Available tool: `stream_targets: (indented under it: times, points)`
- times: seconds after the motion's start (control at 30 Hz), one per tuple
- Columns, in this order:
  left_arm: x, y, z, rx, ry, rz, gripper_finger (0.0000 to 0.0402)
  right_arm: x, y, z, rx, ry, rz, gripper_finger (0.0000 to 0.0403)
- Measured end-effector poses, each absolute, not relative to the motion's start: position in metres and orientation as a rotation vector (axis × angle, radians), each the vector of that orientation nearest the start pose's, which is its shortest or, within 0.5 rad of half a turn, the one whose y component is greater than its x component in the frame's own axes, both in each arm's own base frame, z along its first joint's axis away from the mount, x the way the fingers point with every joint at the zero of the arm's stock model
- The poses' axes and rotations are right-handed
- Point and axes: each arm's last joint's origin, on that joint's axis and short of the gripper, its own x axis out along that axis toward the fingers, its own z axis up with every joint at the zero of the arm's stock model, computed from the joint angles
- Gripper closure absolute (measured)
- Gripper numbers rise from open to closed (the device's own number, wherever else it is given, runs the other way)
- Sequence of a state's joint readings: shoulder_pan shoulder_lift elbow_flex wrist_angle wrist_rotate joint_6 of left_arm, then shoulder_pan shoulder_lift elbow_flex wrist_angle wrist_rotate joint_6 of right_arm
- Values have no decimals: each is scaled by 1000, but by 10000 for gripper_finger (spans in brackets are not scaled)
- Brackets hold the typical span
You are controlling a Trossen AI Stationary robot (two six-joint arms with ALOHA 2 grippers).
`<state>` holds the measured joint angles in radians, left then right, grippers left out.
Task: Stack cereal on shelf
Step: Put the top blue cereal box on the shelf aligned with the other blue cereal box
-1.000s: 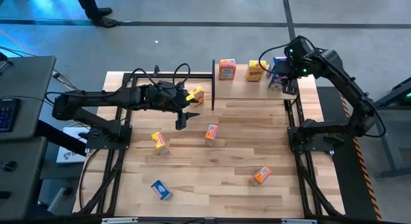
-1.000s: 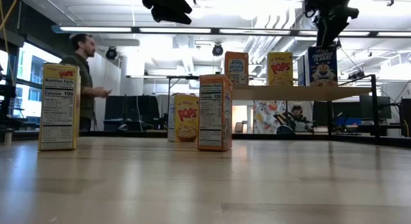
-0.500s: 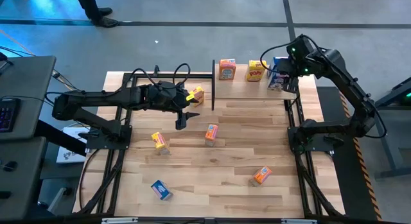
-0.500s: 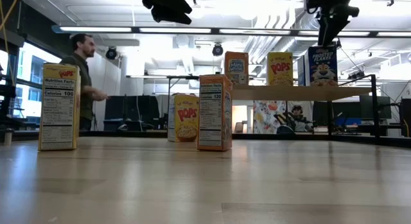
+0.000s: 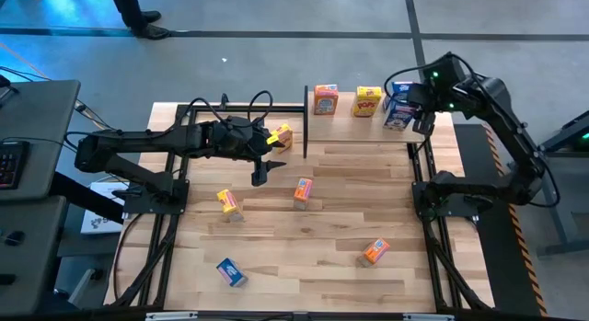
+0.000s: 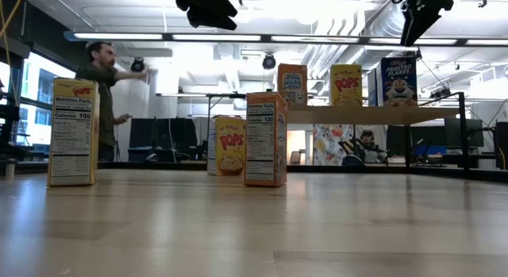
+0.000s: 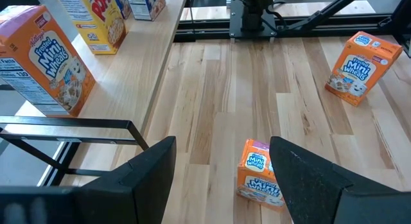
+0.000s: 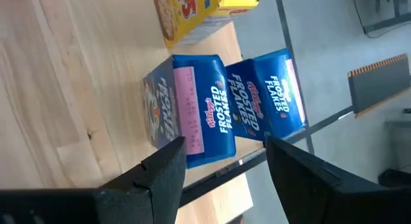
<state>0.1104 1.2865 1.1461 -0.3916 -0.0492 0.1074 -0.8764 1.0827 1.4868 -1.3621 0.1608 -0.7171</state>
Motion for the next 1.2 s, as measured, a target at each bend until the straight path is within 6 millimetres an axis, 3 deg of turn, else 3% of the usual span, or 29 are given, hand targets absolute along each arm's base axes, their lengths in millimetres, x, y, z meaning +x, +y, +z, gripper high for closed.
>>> stream_targets:
  times: [0.5,1.2]
  points:
    - [278,32,333,88,540,128,160,86,-99,406,3,1106,-407,197]
    - [278,32,333,88,540,127,160,115,-136,384,160,1243,-439,197]
